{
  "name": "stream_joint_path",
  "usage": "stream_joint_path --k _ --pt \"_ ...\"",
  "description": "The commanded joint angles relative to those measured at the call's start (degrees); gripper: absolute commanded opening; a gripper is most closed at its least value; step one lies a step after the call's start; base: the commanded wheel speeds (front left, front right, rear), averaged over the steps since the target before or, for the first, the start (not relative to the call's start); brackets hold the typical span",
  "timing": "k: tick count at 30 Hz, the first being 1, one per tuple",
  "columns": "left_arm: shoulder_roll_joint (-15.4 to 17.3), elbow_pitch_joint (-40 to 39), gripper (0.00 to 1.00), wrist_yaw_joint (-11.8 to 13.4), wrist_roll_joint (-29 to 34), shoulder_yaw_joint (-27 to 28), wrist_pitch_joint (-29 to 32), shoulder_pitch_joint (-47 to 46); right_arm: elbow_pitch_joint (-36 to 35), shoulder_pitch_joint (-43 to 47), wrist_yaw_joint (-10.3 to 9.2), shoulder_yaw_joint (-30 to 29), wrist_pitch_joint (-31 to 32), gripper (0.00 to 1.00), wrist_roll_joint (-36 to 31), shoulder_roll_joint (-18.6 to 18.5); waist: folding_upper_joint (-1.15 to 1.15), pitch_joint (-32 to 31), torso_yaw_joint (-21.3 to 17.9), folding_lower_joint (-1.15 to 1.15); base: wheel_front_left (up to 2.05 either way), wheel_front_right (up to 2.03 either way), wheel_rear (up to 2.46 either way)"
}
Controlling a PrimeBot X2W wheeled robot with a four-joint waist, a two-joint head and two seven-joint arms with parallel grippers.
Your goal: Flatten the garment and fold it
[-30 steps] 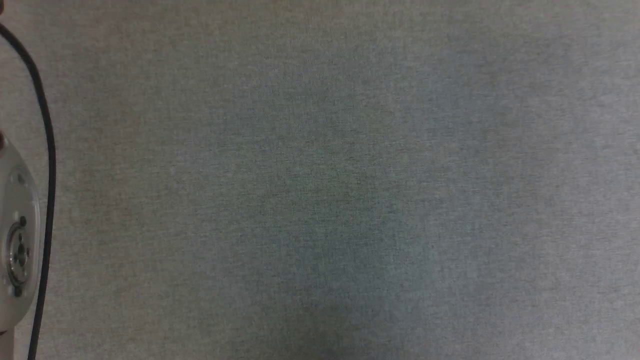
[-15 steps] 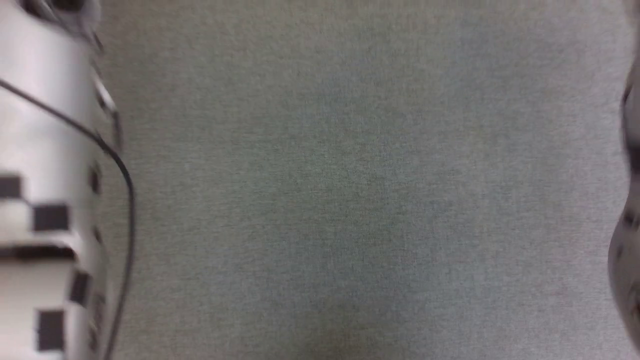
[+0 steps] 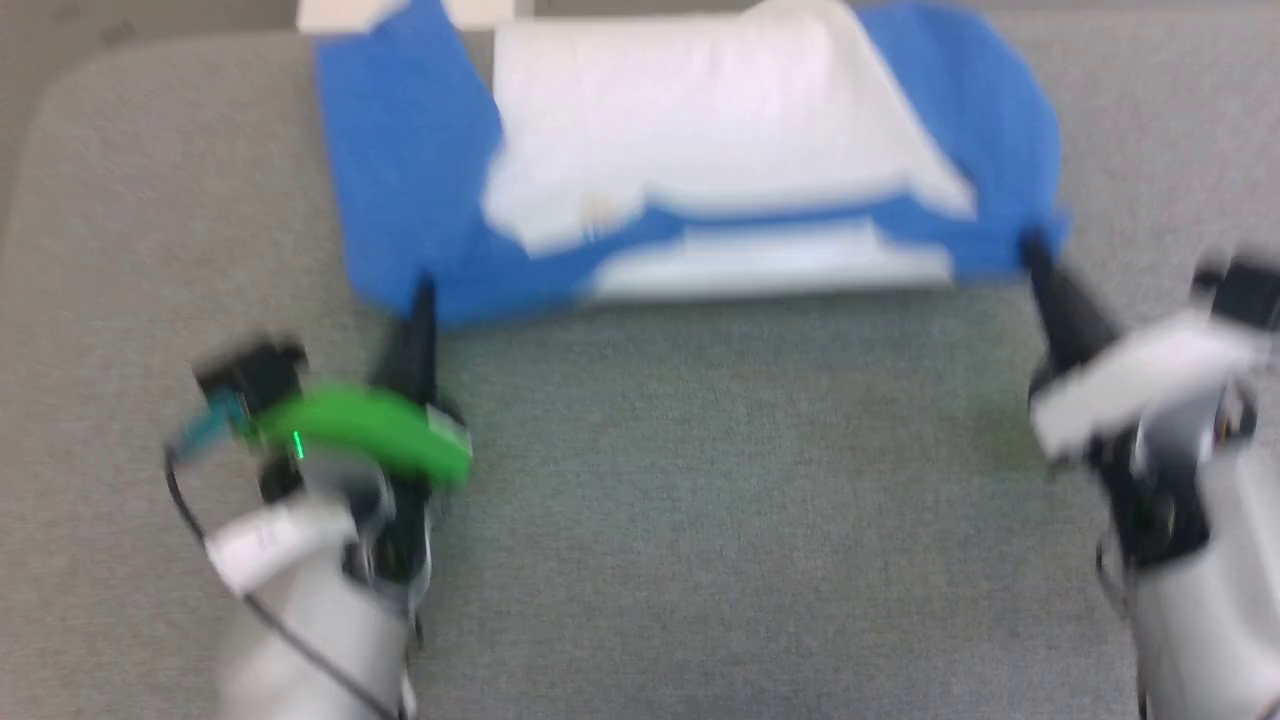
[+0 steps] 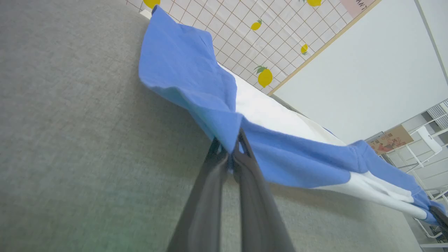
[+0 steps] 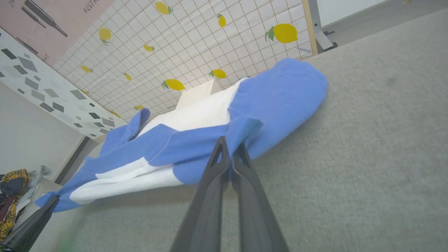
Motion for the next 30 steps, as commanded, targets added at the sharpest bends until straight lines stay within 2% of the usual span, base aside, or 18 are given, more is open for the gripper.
stream_joint_path --k 1,6,13,17,18,21,25,29,30 --pt "0.6 -0.8 0.00 -0.1 -0.7 0.2 -0.1 3.2 -0.6 3.0 -0.12 -0.5 -1.0 0.00 0.1 -0.6 0.00 -5.4 1.4 0.01 0.00 0.00 0.00" --pt "0.5 -3.5 0.00 1.6 -1.8 -0.2 1.8 12.8 -1.5 12.0 -0.12 -1.2 -1.9 0.00 -0.6 0.4 0.00 -8.4 0.5 0.01 0.00 0.00 0.00" --pt "2.1 -6.8 0.00 7.4 -1.8 -1.3 8.1 22.4 -3.9 21.6 -0.12 -3.4 3.1 0.00 -3.9 0.7 0.00 -11.3 -0.1 0.01 0.00 0.00 0.00" --pt "3.7 -9.4 0.00 11.3 -1.8 -2.0 13.3 26.7 -6.8 26.0 -0.12 -4.7 9.9 0.00 -5.5 1.1 0.00 -12.2 -0.5 0.01 0.00 0.00 0.00" --pt "5.3 -11.3 0.00 14.0 -1.3 -2.9 17.4 29.3 -8.7 28.7 -0.12 -5.9 16.2 0.00 -6.3 1.9 0.00 -12.4 -0.6 0.01 0.00 0.00 0.00" --pt "6.6 -12.5 0.00 16.2 -1.1 -3.9 21.4 31.2 -10.3 31.0 -0.12 -6.7 23.0 0.00 -7.8 2.6 0.00 -12.4 -0.7 0.01 0.00 0.00 0.00" --pt "6.9 -14.7 0.00 18.3 -1.9 -4.8 25.9 33.2 -12.8 32.4 -0.12 -7.9 28.8 0.00 -9.8 3.9 0.00 -12.3 -0.9 0.01 0.00 0.00 0.00" --pt "6.7 -17.8 0.00 18.9 -3.8 -4.4 28.2 33.8 -15.1 32.3 -0.12 -9.0 30.8 0.02 -11.2 4.9 0.00 -12.2 -0.9 0.01 0.00 0.00 0.00" --pt "6.7 -18.6 0.01 18.9 -4.2 -4.2 28.5 33.8 -15.7 32.1 -0.12 -8.9 30.9 0.69 -11.2 5.0 0.00 -12.3 -1.0 0.01 0.00 0.00 0.00"
